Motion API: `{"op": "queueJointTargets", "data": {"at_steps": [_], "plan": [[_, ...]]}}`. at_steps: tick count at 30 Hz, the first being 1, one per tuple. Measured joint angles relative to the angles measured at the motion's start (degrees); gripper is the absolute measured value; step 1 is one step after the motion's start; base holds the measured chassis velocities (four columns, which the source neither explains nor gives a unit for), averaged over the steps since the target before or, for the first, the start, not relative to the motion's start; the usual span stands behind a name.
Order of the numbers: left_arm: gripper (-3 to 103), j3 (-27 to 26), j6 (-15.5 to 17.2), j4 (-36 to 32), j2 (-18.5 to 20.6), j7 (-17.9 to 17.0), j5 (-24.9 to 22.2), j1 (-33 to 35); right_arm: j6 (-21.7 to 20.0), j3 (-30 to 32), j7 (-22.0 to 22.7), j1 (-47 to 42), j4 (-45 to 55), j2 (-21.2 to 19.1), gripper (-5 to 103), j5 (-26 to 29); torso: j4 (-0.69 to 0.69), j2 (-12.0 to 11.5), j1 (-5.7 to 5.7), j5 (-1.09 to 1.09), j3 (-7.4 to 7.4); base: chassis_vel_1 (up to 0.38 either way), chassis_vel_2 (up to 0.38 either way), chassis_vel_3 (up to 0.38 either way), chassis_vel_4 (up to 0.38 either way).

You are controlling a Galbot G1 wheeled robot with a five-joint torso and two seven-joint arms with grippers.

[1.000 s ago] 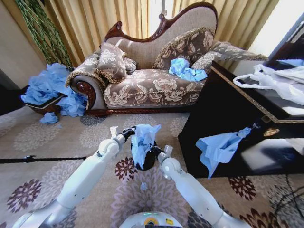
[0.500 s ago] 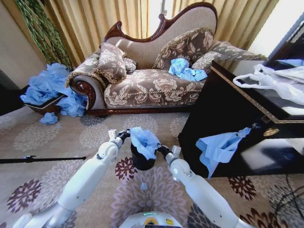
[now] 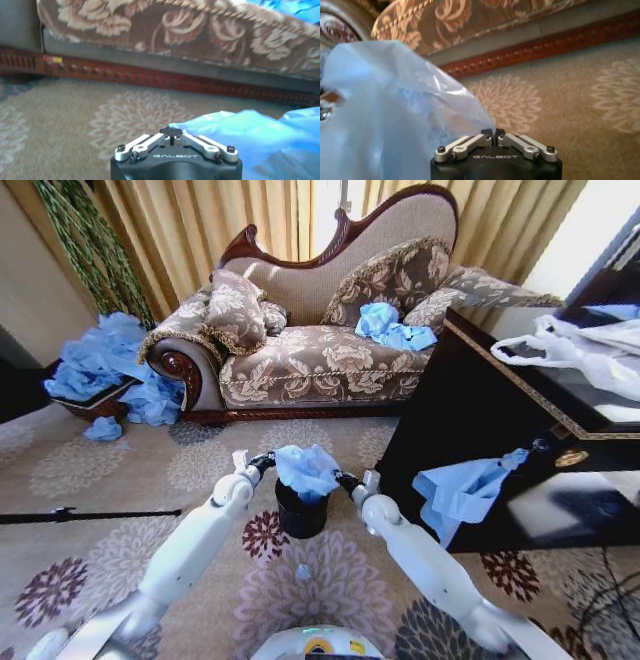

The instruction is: Place a garbage bag over the trash bin.

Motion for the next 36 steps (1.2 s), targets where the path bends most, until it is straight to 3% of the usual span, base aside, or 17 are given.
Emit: {"op": "queueJointTargets", "data": {"at_steps": [8, 16, 29, 36], "plan": [[0, -0.5, 0.7, 5.3, -0.9, 1.4, 0.4, 1.7, -0.3, -1.0, -8.4, -0.7, -4.6, -2.8, 0, -4.2, 0.00, 0.0, -0.01, 0.00, 0.00, 0.000, 0.000, 0.000, 0.000], [0, -1.2, 1.4, 2.7, -0.8, 2.2, 0.9, 6.4, -0.2, -0.9, -11.1, -3.1, -3.3, -4.6, 0, -5.0, -0.01, 0.0, -0.01, 0.00, -0.01, 0.000, 0.000, 0.000, 0.000], [0, -3.6, 1.9, -2.9, 0.6, 2.3, 0.8, 12.4, -0.7, 0.0, -10.4, -10.1, 4.9, -6.2, 0, -4.3, 0.01, 0.0, -0.02, -0.01, -0.01, 0.000, 0.000, 0.000, 0.000], [0, -4.9, 2.2, -3.4, 0.9, 6.0, 3.2, 15.0, -0.6, 1.8, -8.9, -13.9, 6.2, -5.7, 0, -4.9, -0.01, 0.0, -0.02, 0.00, -0.01, 0.000, 0.000, 0.000, 0.000]]}}
